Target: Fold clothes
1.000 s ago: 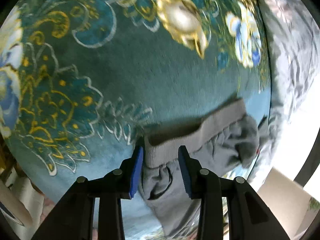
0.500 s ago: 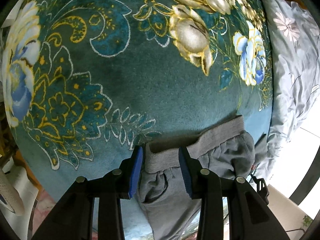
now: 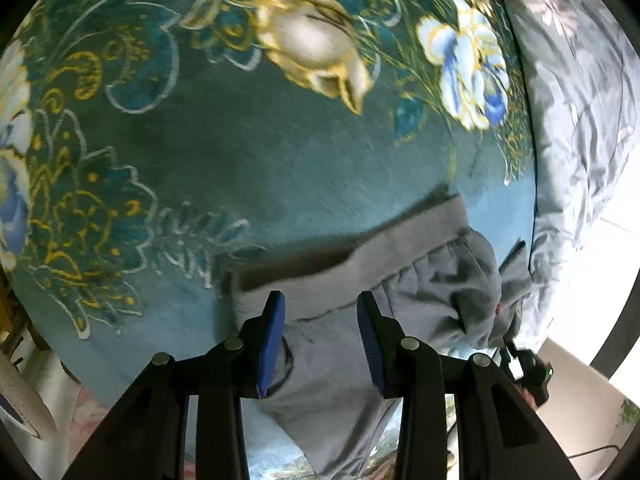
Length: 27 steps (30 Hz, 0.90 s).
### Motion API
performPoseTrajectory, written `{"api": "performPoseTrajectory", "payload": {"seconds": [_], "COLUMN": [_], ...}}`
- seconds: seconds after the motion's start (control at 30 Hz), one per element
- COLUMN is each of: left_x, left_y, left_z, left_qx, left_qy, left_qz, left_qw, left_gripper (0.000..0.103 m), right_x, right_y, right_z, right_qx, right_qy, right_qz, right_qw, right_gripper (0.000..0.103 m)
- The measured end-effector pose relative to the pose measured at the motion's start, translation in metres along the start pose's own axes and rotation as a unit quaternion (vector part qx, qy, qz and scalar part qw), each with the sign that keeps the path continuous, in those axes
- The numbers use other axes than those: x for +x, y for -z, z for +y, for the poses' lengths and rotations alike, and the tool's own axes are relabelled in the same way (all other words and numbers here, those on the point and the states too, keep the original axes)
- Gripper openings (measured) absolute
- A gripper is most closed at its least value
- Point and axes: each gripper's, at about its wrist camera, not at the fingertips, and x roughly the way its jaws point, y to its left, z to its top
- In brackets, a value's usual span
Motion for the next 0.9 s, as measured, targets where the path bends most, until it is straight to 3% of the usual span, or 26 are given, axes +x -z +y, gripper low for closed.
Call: {"api": "performPoseTrajectory", "payload": {"seconds": [0.1, 0.17, 0.33, 0.43, 0.5, 0.57, 0.63, 0.8, 0.83, 0.87, 0.9], "left_x": [0.008, 0.011, 0.018, 0.026, 0.035, 0.046, 0.060, 0.103, 0.112, 0.117, 0.120], "left_y": [0.004, 0.007, 0.009, 0.004, 0.000, -0.002, -0.003, -0.004, -0.004, -0.005, -0.006], "left_z": [-0.007, -0.011, -0.022, -0.045, -0.072, -0.099, -0.130, -0.186, -0.197, -0.200, -0.200], "left_qx": [0.008, 0.014, 0.022, 0.022, 0.014, 0.010, 0.010, 0.055, 0.064, 0.065, 0.065], "left_qy": [0.003, 0.002, -0.008, 0.008, 0.048, 0.075, 0.090, 0.008, -0.009, -0.031, -0.046], "left_qz": [0.014, 0.021, 0.030, 0.032, 0.035, 0.039, 0.044, 0.055, 0.058, 0.051, 0.046], "left_qw": [0.9999, 0.9997, 0.9993, 0.9992, 0.9981, 0.9964, 0.9950, 0.9969, 0.9962, 0.9961, 0.9958], "left_gripper": [0.038, 0.038, 0.041, 0.044, 0.046, 0.057, 0.059, 0.059, 0.053, 0.027, 0.015], "right_x": [-0.063, -0.102, -0.155, -0.160, -0.159, -0.158, -0.160, -0.172, -0.178, -0.182, -0.186], "right_y": [-0.004, -0.004, -0.005, 0.001, 0.008, 0.015, 0.018, 0.023, 0.025, 0.026, 0.029], "right_z": [-0.052, -0.095, -0.188, -0.209, -0.213, -0.217, -0.218, -0.221, -0.222, -0.223, -0.224], "right_qx": [-0.014, 0.008, 0.057, 0.075, 0.074, 0.069, 0.065, 0.054, 0.051, 0.048, 0.045], "right_qy": [0.050, 0.078, 0.157, 0.165, 0.165, 0.163, 0.160, 0.151, 0.150, 0.150, 0.151], "right_qz": [-0.054, -0.083, -0.095, -0.087, -0.081, -0.075, -0.074, -0.079, -0.081, -0.082, -0.082], "right_qw": [0.997, 0.994, 0.981, 0.980, 0.980, 0.981, 0.982, 0.984, 0.984, 0.984, 0.984], "right_gripper": [0.009, 0.009, 0.009, 0.009, 0.009, 0.009, 0.009, 0.009, 0.009, 0.009, 0.009]}}
